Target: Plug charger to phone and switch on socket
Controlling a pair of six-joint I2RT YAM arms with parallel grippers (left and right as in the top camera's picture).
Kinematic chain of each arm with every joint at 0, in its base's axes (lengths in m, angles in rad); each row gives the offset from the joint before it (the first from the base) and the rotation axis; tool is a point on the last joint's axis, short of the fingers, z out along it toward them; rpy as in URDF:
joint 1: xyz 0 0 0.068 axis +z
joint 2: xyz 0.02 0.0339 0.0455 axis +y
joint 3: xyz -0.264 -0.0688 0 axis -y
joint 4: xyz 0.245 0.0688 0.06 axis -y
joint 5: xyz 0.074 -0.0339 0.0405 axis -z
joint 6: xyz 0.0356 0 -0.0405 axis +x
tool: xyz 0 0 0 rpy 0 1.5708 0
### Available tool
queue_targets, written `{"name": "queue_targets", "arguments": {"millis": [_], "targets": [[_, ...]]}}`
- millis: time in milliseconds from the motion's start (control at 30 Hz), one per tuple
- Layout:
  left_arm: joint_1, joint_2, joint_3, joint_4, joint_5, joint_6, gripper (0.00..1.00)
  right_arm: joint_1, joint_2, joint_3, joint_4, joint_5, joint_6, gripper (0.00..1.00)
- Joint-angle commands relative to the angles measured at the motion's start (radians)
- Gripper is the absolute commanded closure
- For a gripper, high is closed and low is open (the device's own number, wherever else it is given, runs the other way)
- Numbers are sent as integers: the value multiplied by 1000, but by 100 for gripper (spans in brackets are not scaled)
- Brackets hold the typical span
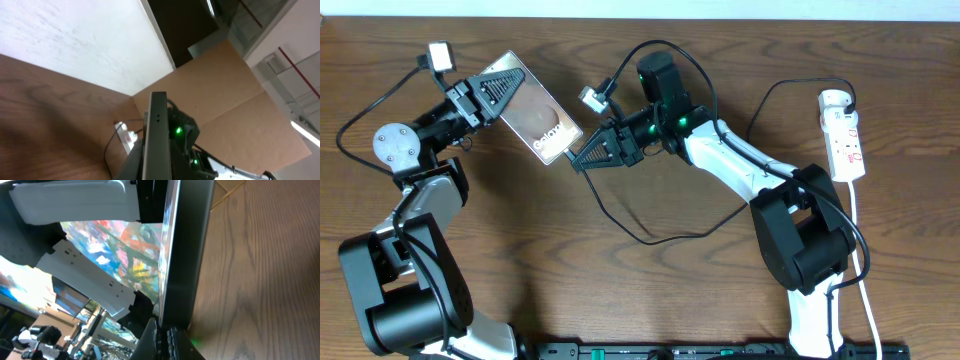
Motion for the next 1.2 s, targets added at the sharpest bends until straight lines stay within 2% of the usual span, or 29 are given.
{"name": "queue_targets", "arguments": {"millis": [0,500,533,600,733,833,900,1167], "targets": [[-19,-5,4,18,57,41,93,7,-26,13,37,-9,51,99],[-20,-5,4,18,65,52,93,7,-26,13,59,-16,63,98],[-20,-5,4,18,65,52,93,7,-26,13,59,-16,63,92],[-20,-5,4,18,62,52,93,7,-26,13,59,-16,64,73],[-20,-5,4,18,54,53,93,7,-26,13,59,-17,63,28],[-20,-5,4,18,54,60,93,5,-26,13,59,-17,63,8],[-18,-5,4,18,54,63,93,5,-26,13,59,-16,63,1],[40,-5,4,-28,34,101,93,-53,-26,13,55,62,64,1]]}}
